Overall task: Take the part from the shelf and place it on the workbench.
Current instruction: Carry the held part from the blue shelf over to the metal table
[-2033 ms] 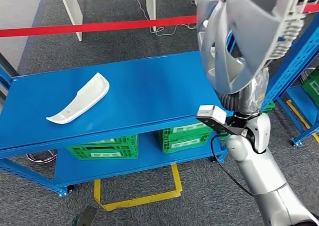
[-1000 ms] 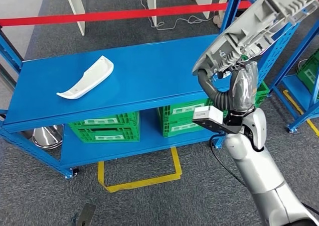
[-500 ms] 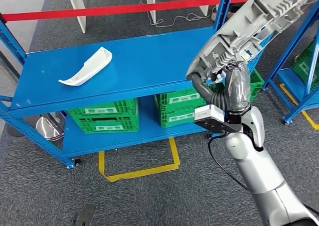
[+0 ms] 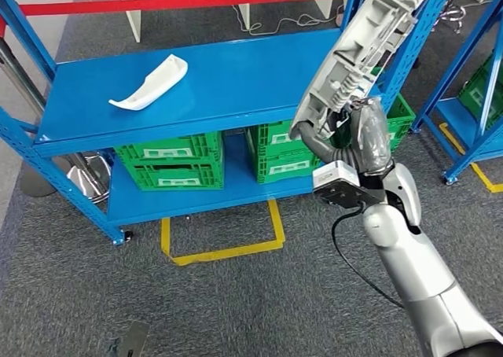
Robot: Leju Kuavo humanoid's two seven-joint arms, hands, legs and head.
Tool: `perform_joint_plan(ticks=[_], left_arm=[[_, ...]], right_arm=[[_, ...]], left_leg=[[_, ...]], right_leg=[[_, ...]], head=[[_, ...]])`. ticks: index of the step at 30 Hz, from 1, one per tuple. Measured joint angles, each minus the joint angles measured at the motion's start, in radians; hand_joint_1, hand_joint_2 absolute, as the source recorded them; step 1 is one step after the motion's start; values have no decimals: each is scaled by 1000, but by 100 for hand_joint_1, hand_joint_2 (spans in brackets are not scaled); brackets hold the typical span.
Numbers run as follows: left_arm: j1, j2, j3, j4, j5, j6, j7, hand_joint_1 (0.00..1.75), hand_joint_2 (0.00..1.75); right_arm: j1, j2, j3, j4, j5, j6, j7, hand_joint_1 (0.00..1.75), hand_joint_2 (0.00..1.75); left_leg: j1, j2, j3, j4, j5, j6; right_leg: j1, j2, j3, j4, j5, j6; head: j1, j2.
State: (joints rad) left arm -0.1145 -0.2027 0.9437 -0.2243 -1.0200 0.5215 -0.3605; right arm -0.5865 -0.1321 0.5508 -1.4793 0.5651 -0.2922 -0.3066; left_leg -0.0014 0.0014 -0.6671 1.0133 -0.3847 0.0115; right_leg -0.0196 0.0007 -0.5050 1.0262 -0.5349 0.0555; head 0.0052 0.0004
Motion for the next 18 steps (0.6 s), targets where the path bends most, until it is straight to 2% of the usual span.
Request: perform_joint_plan(ticks=[1, 3, 4, 5, 7, 8, 9, 10, 11, 12, 13, 14, 15, 16, 18], left_arm=[[0, 0, 0, 0, 0, 1, 0, 0, 175], [2, 1, 0, 0, 0, 3, 1, 0, 175], [3, 2, 1, 0, 0, 4, 1, 0, 175], [4, 2, 1, 0, 0, 4, 1, 0, 175], [4, 3, 1, 0, -1, 6, 1, 0, 175], [4, 3, 1, 0, -2, 8, 1, 0, 175], [3, 4, 1, 0, -4, 10, 1, 0, 175], [3, 4, 1, 0, -7, 12, 1, 0, 175], [3, 4, 1, 0, -9, 14, 1, 0, 175], [3, 5, 1, 0, -10, 15, 1, 0, 175], [2, 6, 1, 0, -11, 16, 1, 0, 175], [1, 8, 1, 0, -11, 17, 1, 0, 175], [0, 9, 1, 0, -12, 17, 1, 0, 175], [-1, 10, 1, 0, -12, 17, 1, 0, 175], [0, 9, 0, 0, -12, 17, 1, 0, 175]], right_arm=[[-3, -1, 0, 3, 0, 1, 0, 175, 175], [-5, -2, 1, 11, -1, 3, 0, 175, 175], [-5, -2, 1, 15, -2, 5, 0, 175, 175], [-6, -2, 1, 19, -2, 7, 0, 175, 175], [-8, -2, 1, 23, -6, 14, 0, 175, 175], [-9, -2, 1, 25, -11, 21, 0, 175, 175], [-9, -3, 1, 27, -17, 28, 0, 175, 175], [-9, -3, 1, 29, -25, 36, 0, 175, 175], [-9, -4, 0, 30, -33, 44, -1, 175, 175], [-9, -5, 0, 31, -40, 51, -1, 175, 175], [-9, -7, 0, 31, -47, 57, -2, 175, 175], [-10, -8, -1, 31, -53, 62, -4, 175, 175], [-12, -10, -2, 31, -57, 66, -5, 175, 175], [-14, -12, -2, 31, -60, 68, -7, 175, 175], [-18, -16, -3, 31, -65, 70, -12, 175, 175]], left_leg=[[-1, 0, -7, 2, 9, -5], [0, 0, -18, 5, 15, -16], [1, -1, -25, 19, -4, -22], [2, -1, -36, 50, -42, -28], [4, -1, -63, 168, -142, -34], [4, -1, -72, 233, -175, -35], [4, -1, -73, 279, -185, -34], [4, -1, -62, 296, -170, -32], [4, -1, -36, 280, -141, -27], [2, -2, 4, 234, -112, -21], [0, -2, 53, 167, -102, -12], [-2, -2, 102, 95, -107, -4], [-5, -3, 138, 37, -121, 2], [-8, -3, 157, 0, -134, 6], [-8, -2, 159, -23, -131, 12]], right_leg=[[2, 2, 11, -23, -11, -5], [1, 3, -4, -23, -4, -23], [0, 1, -14, -21, 5, -33], [-2, -1, -24, -21, 15, -43], [-1, -3, -49, -20, 37, -53], [1, -3, -64, -20, 48, -54], [2, -2, -78, -20, 58, -56], [4, -2, -93, -20, 68, -56], [6, -2, -106, -20, 78, -56], [8, -2, -118, -19, 87, -54], [10, -2, -127, -19, 96, -52], [12, -2, -134, -19, 103, -48], [13, -3, -139, -18, 111, -43], [13, -4, -143, -19, 119, -37], [11, -6, -150, -21, 131, -26]], head=[[0, 0], [0, 0], [-1, 0], [-2, 0], [-4, 0], [-4, 0], [-4, 0], [-4, 0], [-4, 0], [-4, 0], [-3, 0], [-3, 0], [-3, 0], [-2, 0], [-3, 0]])
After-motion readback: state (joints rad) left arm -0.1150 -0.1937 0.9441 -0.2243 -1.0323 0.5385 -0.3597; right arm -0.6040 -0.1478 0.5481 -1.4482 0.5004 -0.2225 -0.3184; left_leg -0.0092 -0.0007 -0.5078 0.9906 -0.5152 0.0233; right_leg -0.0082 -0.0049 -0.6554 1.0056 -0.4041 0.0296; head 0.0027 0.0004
